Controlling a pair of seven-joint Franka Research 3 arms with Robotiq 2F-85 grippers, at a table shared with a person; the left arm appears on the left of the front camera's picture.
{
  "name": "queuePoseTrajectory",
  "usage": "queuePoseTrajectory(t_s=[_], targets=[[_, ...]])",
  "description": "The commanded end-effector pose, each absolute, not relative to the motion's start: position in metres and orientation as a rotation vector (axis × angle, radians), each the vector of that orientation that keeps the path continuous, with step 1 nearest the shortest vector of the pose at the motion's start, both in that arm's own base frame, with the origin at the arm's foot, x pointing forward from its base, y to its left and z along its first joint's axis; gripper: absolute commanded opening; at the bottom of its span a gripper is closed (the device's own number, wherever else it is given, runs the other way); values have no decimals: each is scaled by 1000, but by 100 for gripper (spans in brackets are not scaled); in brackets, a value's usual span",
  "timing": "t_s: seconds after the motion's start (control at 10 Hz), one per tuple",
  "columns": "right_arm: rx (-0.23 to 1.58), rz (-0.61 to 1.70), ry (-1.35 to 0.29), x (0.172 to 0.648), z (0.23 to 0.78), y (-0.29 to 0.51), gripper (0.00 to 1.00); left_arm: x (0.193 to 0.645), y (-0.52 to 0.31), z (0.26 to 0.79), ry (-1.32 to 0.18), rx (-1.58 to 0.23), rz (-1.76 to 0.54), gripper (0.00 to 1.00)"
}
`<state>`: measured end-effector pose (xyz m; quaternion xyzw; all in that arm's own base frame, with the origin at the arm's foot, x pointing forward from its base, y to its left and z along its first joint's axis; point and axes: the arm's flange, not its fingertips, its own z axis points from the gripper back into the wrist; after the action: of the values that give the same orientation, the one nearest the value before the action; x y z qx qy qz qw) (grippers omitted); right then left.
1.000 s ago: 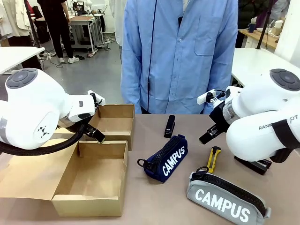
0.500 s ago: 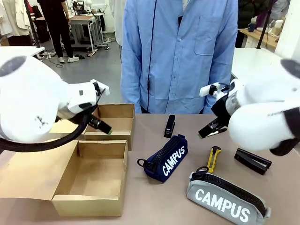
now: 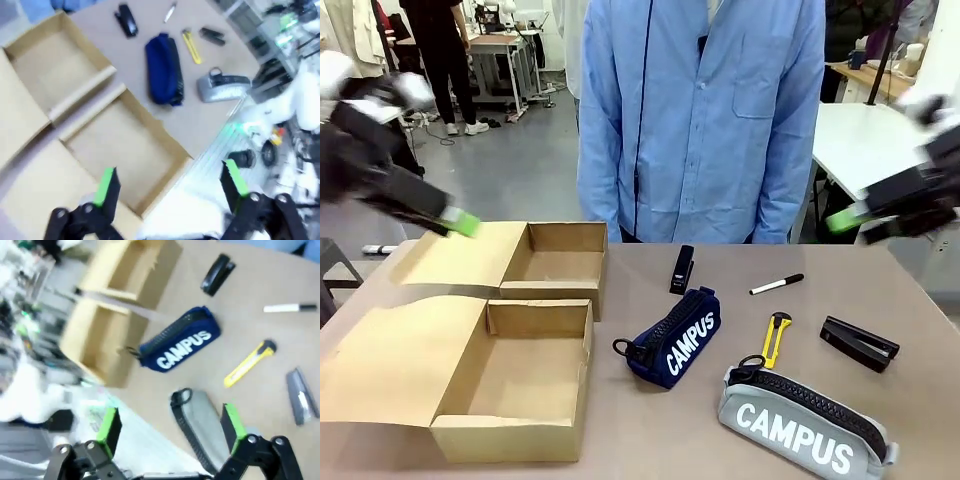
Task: Place items inside the box.
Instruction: Pick up a Pencil pouch or Stapler and place it inside the Mailer Box closest to the robot.
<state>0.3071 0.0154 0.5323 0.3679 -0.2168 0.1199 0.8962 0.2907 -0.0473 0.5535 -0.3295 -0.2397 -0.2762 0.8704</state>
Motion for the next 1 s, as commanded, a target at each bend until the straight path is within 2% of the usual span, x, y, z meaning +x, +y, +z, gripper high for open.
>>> queuePoseTrajectory(t_s=[0.0, 0.2, 0.4, 0.5, 0.6, 0.9], targets=[[992, -9, -532, 281, 490, -88, 100, 309, 61, 529, -471, -942, -358, 100], [1216, -291, -630, 257, 442, -174, 100, 328, 148, 468, -488, -1308, -5, 100], [1330, -484, -659, 243, 400, -222, 100, 325, 163, 413, -502, -1481, 204, 100], [1325, -589, -666, 239, 383, -231, 100, 321, 146, 398, -565, -1489, 265, 100], [1255, -465, -623, 233, 426, -243, 100, 297, 187, 422, -481, -1326, 77, 100], [1255, -465, -623, 233, 426, -243, 100, 297, 187, 422, -481, -1326, 77, 100]])
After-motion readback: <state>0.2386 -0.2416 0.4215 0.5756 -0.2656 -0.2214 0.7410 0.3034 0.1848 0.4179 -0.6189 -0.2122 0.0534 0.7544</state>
